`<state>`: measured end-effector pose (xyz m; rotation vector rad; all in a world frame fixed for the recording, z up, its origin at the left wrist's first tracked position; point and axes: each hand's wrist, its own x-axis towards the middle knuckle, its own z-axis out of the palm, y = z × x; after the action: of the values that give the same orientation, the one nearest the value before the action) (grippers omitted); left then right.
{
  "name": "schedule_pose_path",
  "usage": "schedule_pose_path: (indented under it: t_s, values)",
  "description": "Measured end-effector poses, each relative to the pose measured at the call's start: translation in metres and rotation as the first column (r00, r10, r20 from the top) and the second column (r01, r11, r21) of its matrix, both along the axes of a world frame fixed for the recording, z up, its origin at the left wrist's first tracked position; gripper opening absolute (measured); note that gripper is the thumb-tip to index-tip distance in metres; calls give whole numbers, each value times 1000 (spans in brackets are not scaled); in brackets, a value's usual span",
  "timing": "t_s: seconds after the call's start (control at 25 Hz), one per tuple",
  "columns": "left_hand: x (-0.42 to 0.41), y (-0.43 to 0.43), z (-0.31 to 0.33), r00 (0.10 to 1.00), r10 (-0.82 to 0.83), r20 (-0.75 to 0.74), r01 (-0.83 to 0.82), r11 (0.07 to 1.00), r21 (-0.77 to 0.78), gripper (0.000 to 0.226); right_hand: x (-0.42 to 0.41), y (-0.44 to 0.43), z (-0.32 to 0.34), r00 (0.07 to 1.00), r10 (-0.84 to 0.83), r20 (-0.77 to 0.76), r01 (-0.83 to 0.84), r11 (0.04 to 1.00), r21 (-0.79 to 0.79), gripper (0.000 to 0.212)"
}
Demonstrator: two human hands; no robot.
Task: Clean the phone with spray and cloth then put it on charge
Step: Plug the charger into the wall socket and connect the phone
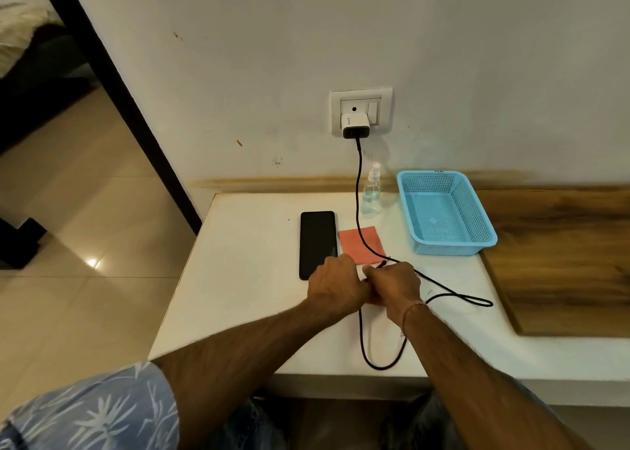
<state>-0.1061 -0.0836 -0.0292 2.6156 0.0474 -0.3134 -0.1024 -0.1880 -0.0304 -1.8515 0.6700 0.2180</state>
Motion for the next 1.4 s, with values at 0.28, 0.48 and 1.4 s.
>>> schedule_pose_path:
  t_s: [0.28, 0.48, 1.4]
  values:
    - [51, 81, 42, 830, -556, 35, 531, 808, 255, 42, -9, -2, 10, 988, 143, -61, -139, 988, 65, 8]
    - [93, 97, 41, 489, -815, -310, 691, 146, 708, 119, -10, 3, 4, 954, 286, -88, -294, 951, -93, 10]
    - [109, 98, 24, 436, -879, -192, 693, 192, 695, 92, -37, 33, -16, 843, 533, 70, -363, 661, -657, 24]
